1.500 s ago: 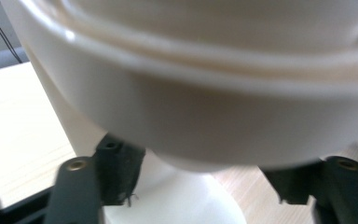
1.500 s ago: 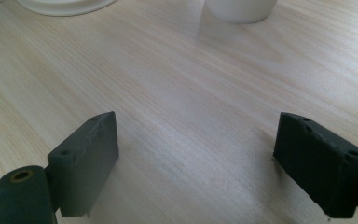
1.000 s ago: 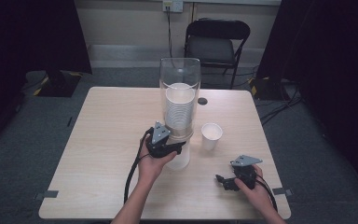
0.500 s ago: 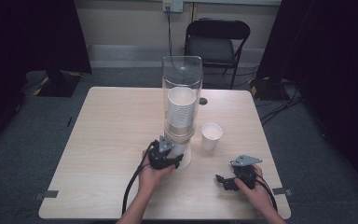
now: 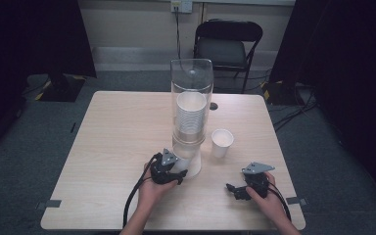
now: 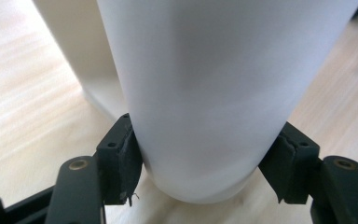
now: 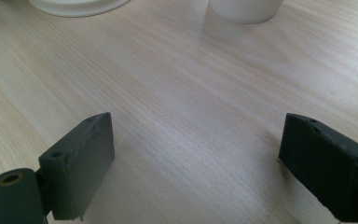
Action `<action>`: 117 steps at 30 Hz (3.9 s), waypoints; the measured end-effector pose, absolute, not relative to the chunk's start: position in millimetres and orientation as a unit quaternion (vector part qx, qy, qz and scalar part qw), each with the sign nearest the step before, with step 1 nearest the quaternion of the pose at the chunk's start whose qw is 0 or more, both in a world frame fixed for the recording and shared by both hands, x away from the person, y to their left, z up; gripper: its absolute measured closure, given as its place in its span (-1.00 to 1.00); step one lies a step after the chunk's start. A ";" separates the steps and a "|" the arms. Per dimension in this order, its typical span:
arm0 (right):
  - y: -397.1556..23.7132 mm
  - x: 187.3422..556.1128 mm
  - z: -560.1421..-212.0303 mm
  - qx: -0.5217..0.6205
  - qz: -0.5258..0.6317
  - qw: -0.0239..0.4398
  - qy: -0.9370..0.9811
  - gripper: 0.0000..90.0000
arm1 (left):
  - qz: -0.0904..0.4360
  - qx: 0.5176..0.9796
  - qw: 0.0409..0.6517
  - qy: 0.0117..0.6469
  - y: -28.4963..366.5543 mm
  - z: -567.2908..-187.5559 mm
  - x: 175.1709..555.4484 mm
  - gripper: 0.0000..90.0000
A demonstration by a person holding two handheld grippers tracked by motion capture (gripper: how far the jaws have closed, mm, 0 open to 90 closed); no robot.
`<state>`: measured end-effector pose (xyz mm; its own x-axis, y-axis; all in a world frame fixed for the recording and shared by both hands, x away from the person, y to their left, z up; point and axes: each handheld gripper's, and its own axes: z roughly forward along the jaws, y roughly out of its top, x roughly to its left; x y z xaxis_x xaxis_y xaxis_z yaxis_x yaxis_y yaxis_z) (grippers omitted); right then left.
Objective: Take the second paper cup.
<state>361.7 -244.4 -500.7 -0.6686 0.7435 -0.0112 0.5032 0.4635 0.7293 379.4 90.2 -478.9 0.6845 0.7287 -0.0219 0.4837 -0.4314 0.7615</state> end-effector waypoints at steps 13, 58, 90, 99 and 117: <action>-244.3 361.7 -500.7 0.372 0.360 0.167 0.839 -0.79 | 0.176 0.828 0.375 0.379 131.6 -479.4 375.8 -0.21; -243.0 362.3 -500.9 0.374 0.359 0.167 0.839 -0.82 | 0.171 0.792 0.370 0.454 168.3 -497.4 389.8 -0.47; -243.0 362.3 -500.9 0.374 0.358 0.167 0.839 -0.82 | 0.148 0.801 0.363 0.453 236.3 -491.0 351.4 -0.64; -242.9 362.2 -500.9 0.375 0.359 0.167 0.838 -0.82 | 0.147 0.803 0.363 0.449 249.0 -492.4 343.8 -0.64; -242.9 362.2 -500.9 0.375 0.359 0.167 0.839 -0.82 | 0.166 0.816 0.356 0.425 265.6 -498.2 330.1 -0.64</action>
